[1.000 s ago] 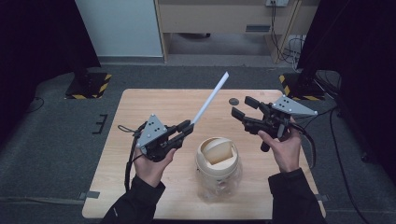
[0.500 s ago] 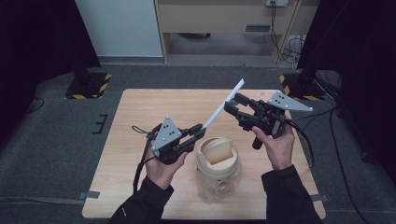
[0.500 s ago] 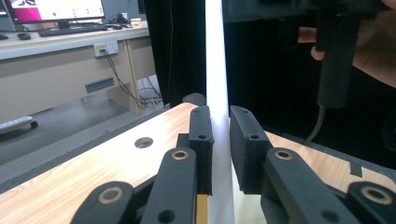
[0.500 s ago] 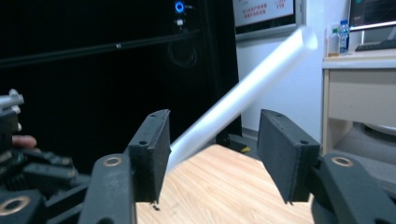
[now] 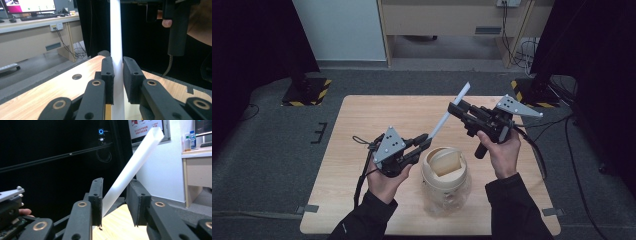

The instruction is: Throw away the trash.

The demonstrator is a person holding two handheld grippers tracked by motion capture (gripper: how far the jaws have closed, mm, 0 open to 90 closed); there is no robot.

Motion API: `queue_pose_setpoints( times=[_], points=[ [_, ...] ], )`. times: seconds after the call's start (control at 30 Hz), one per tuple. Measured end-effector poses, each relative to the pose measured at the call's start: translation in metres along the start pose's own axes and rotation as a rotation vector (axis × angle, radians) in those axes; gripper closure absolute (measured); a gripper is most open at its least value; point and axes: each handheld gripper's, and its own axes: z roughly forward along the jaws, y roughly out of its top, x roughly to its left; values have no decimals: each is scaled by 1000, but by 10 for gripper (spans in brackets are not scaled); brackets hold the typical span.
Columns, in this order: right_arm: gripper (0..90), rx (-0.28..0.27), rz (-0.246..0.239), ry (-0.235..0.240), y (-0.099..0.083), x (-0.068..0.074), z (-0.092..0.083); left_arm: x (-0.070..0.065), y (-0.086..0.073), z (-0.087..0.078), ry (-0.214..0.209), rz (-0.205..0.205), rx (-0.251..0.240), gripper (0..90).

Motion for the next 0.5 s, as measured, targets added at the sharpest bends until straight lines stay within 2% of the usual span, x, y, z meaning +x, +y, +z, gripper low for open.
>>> queue_pose_setpoints(
  times=[0.2,0.23,0.27,0.37,0.5],
  points=[
    [739,-8,33,35,-2,3,6,4,-5,-2,7,-23,12,787],
    [739,-8,33,35,-2,3,6,4,-5,-2,7,-23,12,808],
    [810,-30,-10,-1,-3,3,7,7,-7,-5,7,-42,9,797],
    [809,-29,-8,3,-2,2,7,11,-8,-9,22,-49,8,769],
    [809,-48,-27,-18,0,0,4,23,-15,-21,58,-70,28,738]
  ],
)
